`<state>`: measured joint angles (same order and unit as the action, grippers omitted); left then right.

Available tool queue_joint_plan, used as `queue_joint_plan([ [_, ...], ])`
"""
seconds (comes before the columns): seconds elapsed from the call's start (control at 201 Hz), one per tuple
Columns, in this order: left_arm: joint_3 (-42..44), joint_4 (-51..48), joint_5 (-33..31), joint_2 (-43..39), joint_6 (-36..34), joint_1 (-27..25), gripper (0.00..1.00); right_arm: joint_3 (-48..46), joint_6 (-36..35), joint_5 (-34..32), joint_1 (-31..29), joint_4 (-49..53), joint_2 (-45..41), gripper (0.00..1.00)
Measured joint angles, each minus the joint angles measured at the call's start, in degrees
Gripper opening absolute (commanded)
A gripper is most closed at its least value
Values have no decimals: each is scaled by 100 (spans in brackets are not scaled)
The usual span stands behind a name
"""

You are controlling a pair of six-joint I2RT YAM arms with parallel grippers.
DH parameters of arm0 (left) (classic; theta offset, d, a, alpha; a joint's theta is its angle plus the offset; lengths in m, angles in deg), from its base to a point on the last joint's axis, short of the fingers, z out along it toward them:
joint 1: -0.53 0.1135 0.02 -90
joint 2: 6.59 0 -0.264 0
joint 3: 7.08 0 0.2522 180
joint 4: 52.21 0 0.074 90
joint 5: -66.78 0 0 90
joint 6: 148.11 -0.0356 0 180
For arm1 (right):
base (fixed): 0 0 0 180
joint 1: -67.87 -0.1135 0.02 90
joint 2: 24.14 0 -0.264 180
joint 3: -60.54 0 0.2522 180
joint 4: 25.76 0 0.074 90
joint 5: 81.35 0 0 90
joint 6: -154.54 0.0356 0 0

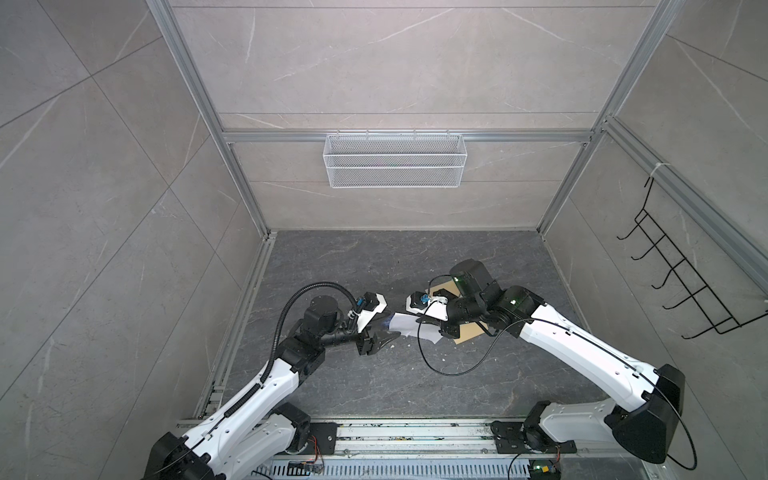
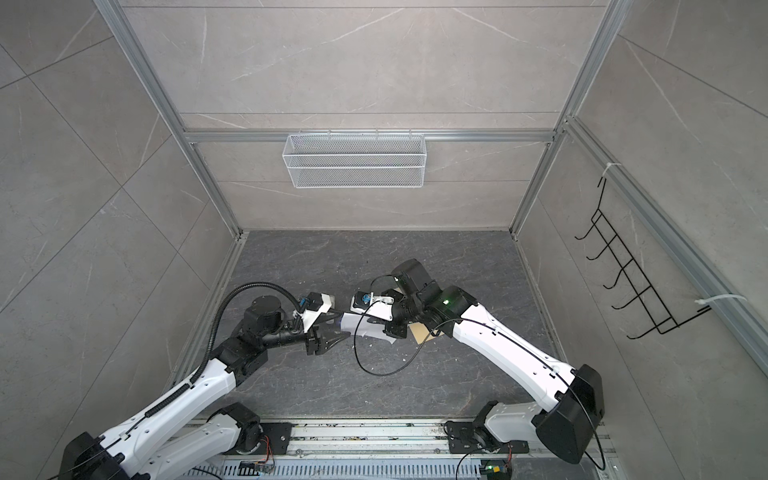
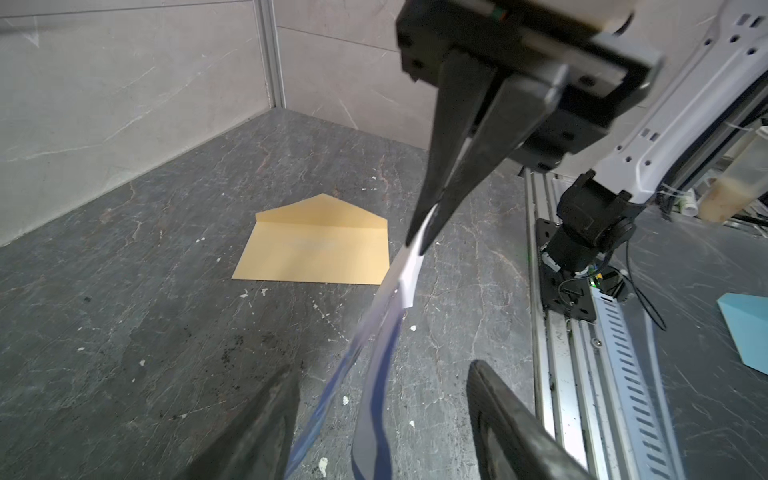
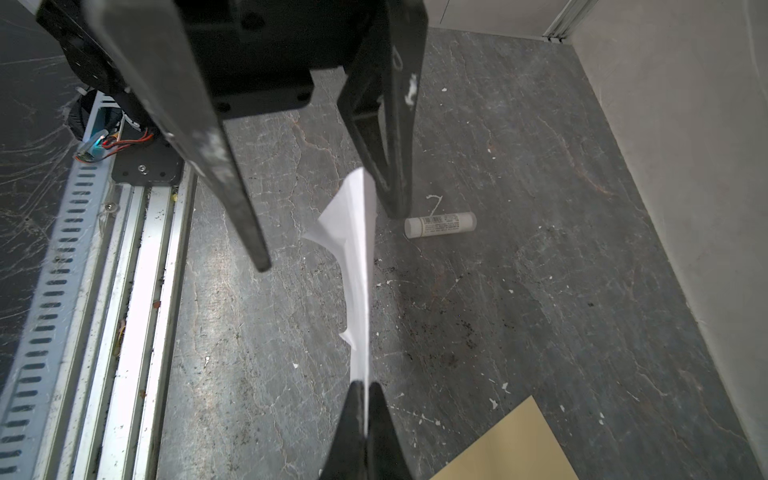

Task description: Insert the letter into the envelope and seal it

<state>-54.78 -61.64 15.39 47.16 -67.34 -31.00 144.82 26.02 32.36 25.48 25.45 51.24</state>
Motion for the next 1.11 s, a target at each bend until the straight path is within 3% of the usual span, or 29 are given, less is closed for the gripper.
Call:
queue_joint_plan([
  [0.1,0,-92,-157,131,-46,0,44,-50,0,35,0,2,-107,0],
  [0.229,0,-170,-264,214,-151,0,21,-105,-2,52,0,4,-179,0],
  [0.418,11,-210,-210,232,-262,0,0,-133,-2,74,0,2,-199,0],
  [0.463,35,-197,-173,229,-295,0,0,-133,-2,74,0,4,-199,0],
  [0.642,313,101,26,136,-267,0,0,-133,197,4,0,-149,-199,30],
  [0.777,601,557,31,125,170,0,0,-212,516,-345,-2,-693,-219,51],
  [0.926,625,903,-243,179,763,-7,0,-540,1010,-990,0,-1368,-566,69],
  [1.026,623,1012,-391,232,1060,-4,0,-721,1401,-1335,0,-1749,-986,75],
  [1.106,623,1102,-426,251,1237,-7,0,-824,1733,-1513,-2,-2033,-1311,88],
])
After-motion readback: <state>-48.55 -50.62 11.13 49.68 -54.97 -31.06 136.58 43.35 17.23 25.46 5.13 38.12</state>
